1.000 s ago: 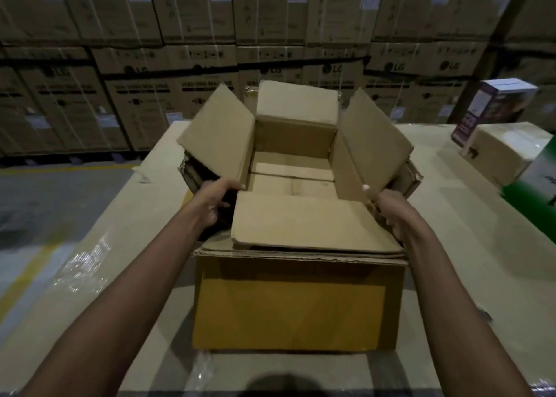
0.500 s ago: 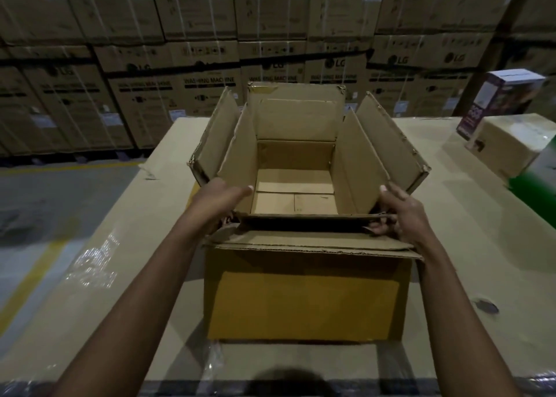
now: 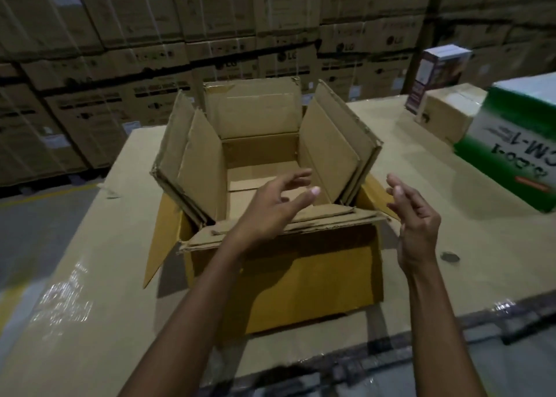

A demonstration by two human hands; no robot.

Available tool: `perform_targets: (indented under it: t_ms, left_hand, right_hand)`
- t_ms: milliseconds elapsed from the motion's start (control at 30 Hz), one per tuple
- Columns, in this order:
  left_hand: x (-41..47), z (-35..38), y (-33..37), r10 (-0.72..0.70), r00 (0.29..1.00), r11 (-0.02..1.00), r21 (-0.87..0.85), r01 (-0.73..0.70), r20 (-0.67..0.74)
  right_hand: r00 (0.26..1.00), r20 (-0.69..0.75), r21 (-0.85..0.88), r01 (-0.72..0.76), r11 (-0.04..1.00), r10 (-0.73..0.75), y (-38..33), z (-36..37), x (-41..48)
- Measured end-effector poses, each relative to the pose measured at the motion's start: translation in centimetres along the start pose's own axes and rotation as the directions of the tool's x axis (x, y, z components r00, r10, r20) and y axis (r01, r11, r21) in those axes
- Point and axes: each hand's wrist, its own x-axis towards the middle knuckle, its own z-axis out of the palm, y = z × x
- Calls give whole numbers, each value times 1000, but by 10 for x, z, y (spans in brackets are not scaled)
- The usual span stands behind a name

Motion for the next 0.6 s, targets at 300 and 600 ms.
perform_targets:
  t_ms: [300, 600]
  left_hand:
    - [7, 143, 31, 201, 979, 850, -493, -187, -24]
    - [62, 300, 58, 29, 998, 779, -625, -53, -49]
  right_hand:
    - [976, -202, -41, -95, 995, 85, 13, -88, -24]
    - [994, -103, -155, 13, 988, -29, 1, -194, 37]
